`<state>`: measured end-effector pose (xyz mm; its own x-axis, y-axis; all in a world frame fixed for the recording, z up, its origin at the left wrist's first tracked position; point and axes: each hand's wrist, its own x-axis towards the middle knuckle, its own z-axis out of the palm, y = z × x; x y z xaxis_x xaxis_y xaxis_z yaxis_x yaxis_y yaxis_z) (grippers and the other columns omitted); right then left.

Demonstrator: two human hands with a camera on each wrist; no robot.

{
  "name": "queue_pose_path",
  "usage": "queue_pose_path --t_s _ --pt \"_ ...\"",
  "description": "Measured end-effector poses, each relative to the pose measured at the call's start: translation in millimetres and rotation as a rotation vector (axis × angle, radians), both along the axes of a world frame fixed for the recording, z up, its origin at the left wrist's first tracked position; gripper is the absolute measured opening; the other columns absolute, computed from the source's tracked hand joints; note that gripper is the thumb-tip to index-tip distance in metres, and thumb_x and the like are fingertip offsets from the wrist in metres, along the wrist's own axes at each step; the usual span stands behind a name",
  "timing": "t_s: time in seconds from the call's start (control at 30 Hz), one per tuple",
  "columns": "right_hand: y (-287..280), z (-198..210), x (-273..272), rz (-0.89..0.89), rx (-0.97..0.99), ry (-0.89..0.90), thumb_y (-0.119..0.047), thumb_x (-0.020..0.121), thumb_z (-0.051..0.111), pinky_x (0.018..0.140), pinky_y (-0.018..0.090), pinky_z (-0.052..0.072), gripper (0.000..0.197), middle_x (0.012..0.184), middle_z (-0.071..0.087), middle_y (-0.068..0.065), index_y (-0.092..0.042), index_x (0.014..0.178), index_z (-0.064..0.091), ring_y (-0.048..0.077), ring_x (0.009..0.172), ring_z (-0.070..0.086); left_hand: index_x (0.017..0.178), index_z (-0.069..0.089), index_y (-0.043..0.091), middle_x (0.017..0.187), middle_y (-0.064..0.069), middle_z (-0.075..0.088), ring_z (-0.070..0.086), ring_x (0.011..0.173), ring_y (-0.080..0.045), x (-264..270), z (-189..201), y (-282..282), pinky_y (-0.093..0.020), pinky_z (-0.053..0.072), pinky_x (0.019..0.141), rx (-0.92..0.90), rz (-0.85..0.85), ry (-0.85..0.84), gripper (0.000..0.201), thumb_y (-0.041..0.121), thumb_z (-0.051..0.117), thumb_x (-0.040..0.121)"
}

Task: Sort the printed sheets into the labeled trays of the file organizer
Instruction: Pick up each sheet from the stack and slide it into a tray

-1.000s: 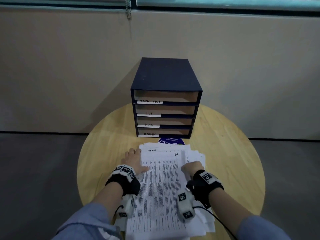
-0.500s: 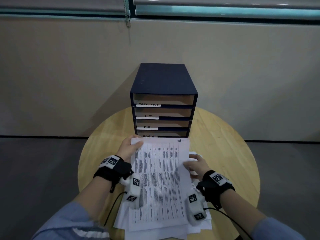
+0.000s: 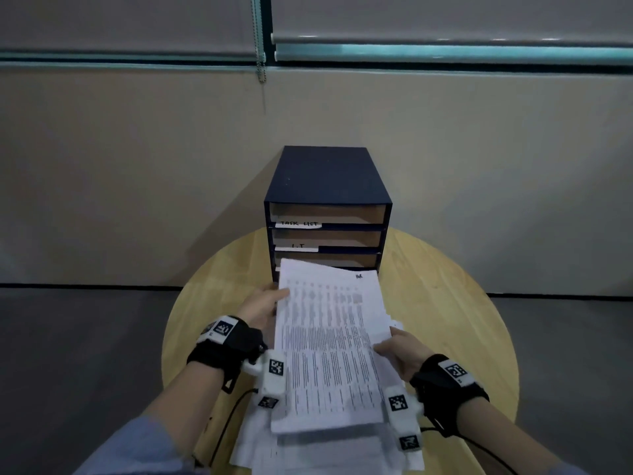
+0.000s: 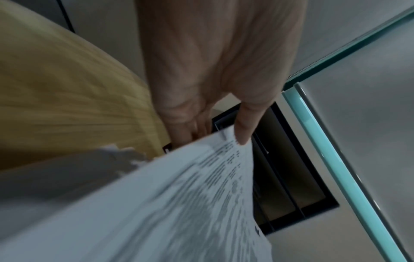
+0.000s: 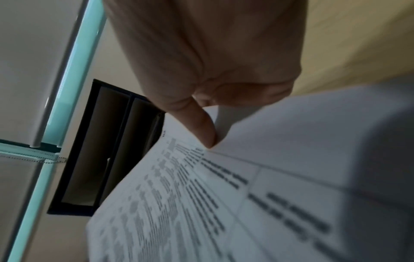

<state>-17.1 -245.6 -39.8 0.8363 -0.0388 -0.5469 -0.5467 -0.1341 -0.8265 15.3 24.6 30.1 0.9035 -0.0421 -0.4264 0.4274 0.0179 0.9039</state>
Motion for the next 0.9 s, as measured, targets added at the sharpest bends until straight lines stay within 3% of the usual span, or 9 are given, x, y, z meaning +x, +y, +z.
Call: queue_pose_path --t_s 0.13,0.3,0.43,0.53,0.6,0.7,0.77,0.8,0.9 --pt "-15.7 -41.7 43.9 0.049 -0.111 0.017 -0.004 0.068 0.063 0.102 0.054 0.046 0.061 0.129 0.059 0.023 -0.003 0.128 0.054 0.039 0.119 0.058 0.119 0.058 0.004 0.089 -0.005 0.065 0.060 0.074 -0.017 -25.8 -9.6 -2.5 -0.022 0.053 0.057 0.079 -0.210 0.119 0.026 0.014 0.047 0.098" --pt "0.3 15.3 64.3 0.043 -0.204 -0.012 -0.004 0.081 0.061 0.101 0.045 0.049 0.048 0.131 0.058 0.021 -0.001 0.129 0.055 0.035 0.118 0.059 0.122 0.059 0.012 0.112 -0.009 0.071 0.069 0.095 -0.022 -32.0 -22.6 7.0 -0.032 0.057 0.072 -0.032 -0.283 0.132 0.028 0.019 0.052 0.096" --pt "4.0 41.1 88.4 0.101 -0.251 -0.066 -0.003 0.082 0.060 0.098 0.043 0.050 0.050 0.130 0.059 0.021 -0.004 0.131 0.052 0.029 0.104 0.060 0.125 0.053 0.008 0.099 -0.013 0.074 0.073 0.077 -0.024 -22.0 -25.9 5.4 -0.032 0.061 0.065 -0.085 -0.253 0.109 0.027 0.011 0.045 0.100" --pt "9.4 56.3 76.9 0.197 -0.233 0.018 -0.004 0.084 0.060 0.073 0.031 0.052 0.032 0.111 0.064 0.015 -0.005 0.115 0.054 0.025 0.089 0.060 0.132 0.046 0.005 0.097 -0.012 0.069 0.069 0.059 -0.016 -2.9 -34.2 -3.4 -0.028 0.060 0.058 -0.026 -0.115 0.053 0.032 0.007 0.038 0.101" --pt "8.2 52.5 73.2 0.231 -0.203 0.083 -0.006 0.089 0.058 0.048 0.021 0.044 0.009 0.087 0.056 0.005 -0.008 0.097 0.053 0.016 0.068 0.053 0.136 0.042 0.002 0.097 -0.011 0.065 0.065 0.052 -0.013 13.0 -43.1 -9.8 -0.024 0.058 0.051 -0.017 -0.022 0.047 0.035 0.007 0.036 0.102" --pt "5.3 39.5 90.9 0.088 -0.110 0.061 -0.003 0.093 0.054 0.037 0.021 0.032 0.010 0.072 0.051 0.008 -0.008 0.087 0.048 0.016 0.051 0.046 0.144 0.031 0.003 0.130 -0.018 0.054 0.065 0.068 -0.019 42.1 -47.5 -17.6 -0.023 0.058 0.052 -0.093 0.098 0.056 0.044 0.008 0.039 0.101" --pt "6.3 35.2 110.3 -0.096 0.050 0.032 0.003 0.093 0.051 0.044 0.024 0.048 0.009 0.078 0.057 0.013 -0.005 0.096 0.048 0.022 0.063 0.057 0.148 0.023 0.004 0.137 -0.020 0.050 0.068 0.079 -0.021 64.4 -47.6 -19.8 -0.025 0.059 0.057 -0.195 0.148 0.057 0.052 0.008 0.043 0.099" --pt "9.6 36.5 119.3 -0.175 0.158 0.018 0.005 0.093 0.050 0.059 0.026 0.056 0.008 0.086 0.060 0.016 -0.002 0.098 0.050 0.025 0.077 0.063 0.145 0.026 0.002 0.132 -0.020 0.056 0.069 0.088 -0.022 74.4 -44.8 -21.2 -0.028 0.059 0.064 -0.248 0.163 0.048 0.050 0.006 0.044 0.098" --pt "22.7 47.2 136.7 -0.250 0.361 -0.039 0.010 0.092 0.047 0.100 0.039 0.048 0.024 0.114 0.060 0.024 0.011 0.116 0.051 0.032 0.113 0.058 0.140 0.033 -0.003 0.136 -0.024 0.050 0.056 0.120 -0.029 100.4 -37.6 -22.6 -0.035 0.050 0.093 -0.411 0.229 -0.020 0.046 -0.006 0.042 0.095"
